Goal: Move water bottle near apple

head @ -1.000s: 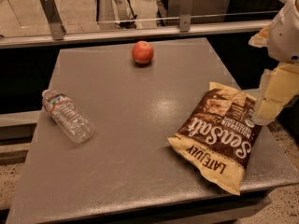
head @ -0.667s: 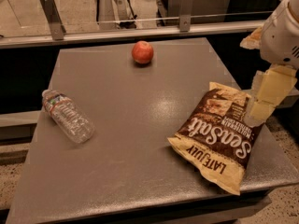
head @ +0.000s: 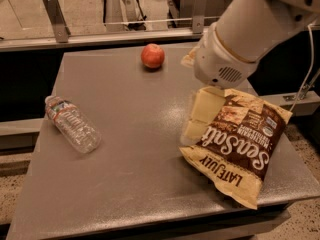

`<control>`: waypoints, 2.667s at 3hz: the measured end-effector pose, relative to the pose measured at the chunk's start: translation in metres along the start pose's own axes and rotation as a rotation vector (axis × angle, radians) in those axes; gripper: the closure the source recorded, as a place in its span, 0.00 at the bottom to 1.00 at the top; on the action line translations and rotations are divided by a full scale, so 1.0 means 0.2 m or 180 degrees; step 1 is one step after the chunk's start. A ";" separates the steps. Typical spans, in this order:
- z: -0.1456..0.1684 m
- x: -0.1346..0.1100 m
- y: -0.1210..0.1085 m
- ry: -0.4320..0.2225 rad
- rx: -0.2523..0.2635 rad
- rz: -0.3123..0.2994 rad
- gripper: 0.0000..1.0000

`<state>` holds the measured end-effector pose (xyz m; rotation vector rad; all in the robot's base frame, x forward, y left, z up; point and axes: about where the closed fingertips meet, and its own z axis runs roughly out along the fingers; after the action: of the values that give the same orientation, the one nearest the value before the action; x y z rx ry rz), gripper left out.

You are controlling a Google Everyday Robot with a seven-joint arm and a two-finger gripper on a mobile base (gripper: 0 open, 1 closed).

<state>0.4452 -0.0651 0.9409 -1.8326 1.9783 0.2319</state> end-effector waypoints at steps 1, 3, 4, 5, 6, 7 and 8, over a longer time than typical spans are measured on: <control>0.19 -0.27 0.04 -0.0259 -0.0181 -0.0110 0.00; 0.40 -0.71 0.14 -0.0530 -0.0522 -0.0037 0.00; 0.52 -0.89 0.21 -0.0562 -0.0684 0.0080 0.00; 0.66 -0.98 0.25 -0.0470 -0.0673 0.0200 0.00; 0.80 -0.98 0.21 -0.0332 -0.0544 0.0372 0.00; 0.90 -0.96 0.16 -0.0202 -0.0397 0.0546 0.00; 0.99 -0.87 0.06 -0.0073 -0.0250 0.0802 0.25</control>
Offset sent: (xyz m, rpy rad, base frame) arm 0.0012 0.1890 -0.0218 0.1904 0.1366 0.1215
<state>0.4775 0.1745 0.8344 -1.6148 2.2108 0.4099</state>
